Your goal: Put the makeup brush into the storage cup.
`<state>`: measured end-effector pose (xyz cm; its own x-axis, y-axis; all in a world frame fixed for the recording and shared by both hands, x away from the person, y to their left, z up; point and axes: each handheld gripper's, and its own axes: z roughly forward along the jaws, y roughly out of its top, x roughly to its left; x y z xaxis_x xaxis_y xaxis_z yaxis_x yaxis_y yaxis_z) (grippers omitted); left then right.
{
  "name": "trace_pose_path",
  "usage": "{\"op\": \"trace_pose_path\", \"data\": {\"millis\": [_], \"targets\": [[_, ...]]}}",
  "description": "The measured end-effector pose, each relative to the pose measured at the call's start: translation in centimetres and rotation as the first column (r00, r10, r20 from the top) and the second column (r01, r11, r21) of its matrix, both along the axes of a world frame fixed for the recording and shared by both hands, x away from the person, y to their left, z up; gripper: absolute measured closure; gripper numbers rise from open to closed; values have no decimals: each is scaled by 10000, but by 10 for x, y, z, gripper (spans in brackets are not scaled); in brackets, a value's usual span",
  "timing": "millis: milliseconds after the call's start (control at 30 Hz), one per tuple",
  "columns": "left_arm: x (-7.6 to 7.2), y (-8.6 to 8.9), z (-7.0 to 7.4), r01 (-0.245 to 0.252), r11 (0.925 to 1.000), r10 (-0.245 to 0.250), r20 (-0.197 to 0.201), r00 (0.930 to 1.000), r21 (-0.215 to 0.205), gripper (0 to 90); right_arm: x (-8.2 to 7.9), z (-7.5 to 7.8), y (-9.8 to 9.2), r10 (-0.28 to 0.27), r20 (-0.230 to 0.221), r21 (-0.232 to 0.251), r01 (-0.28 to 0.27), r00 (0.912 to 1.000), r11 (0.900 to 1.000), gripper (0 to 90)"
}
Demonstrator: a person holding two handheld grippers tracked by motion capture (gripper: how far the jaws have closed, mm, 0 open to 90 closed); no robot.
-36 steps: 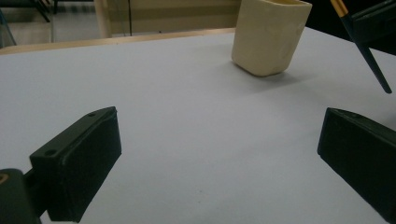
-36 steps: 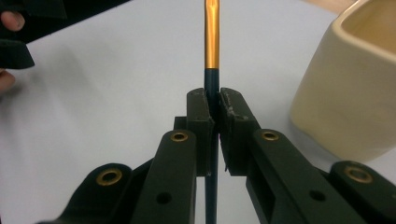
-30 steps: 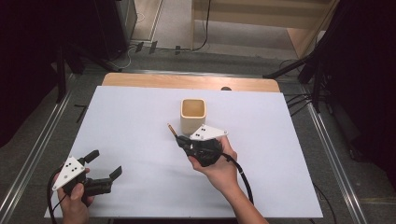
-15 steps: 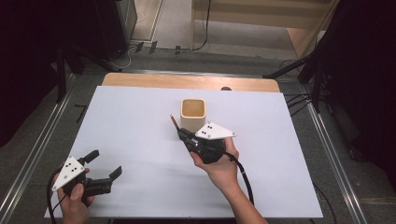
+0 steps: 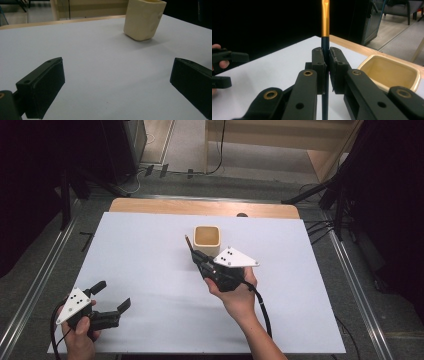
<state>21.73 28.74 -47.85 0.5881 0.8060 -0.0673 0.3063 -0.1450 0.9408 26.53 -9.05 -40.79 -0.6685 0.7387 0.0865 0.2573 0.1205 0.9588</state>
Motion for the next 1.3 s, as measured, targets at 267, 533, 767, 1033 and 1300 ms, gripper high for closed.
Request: {"op": "trace_pose_path", "data": {"millis": [267, 533, 767, 1033, 1300], "targets": [[0, 0, 0, 8, 10000, -8, 5, 10000, -2, 0, 4, 6, -4, -85, 306, 122, 81, 9995, 9999, 847], [0, -1, 0, 11, 10000, -11, -13, 10000, -27, 0, 7, 10, -11, -259, 767, 432, 226, 9967, 9988, 846], [0, 0, 0, 2, 10000, -2, -1, 10000, -33, 0, 14, 15, -19, -654, 933, 800, 580, 9935, 9951, 846], [0, 0, 0, 8, 10000, -8, 7, 10000, -40, 0, 24, 19, -28, -945, 936, 1281, 822, 9911, 9884, 847], [0, 0, 0, -9, 10000, 9, 2, 10000, -22, 0, 33, 23, -32, -1236, 1067, 1425, 1079, 9866, 9839, 846]]}}
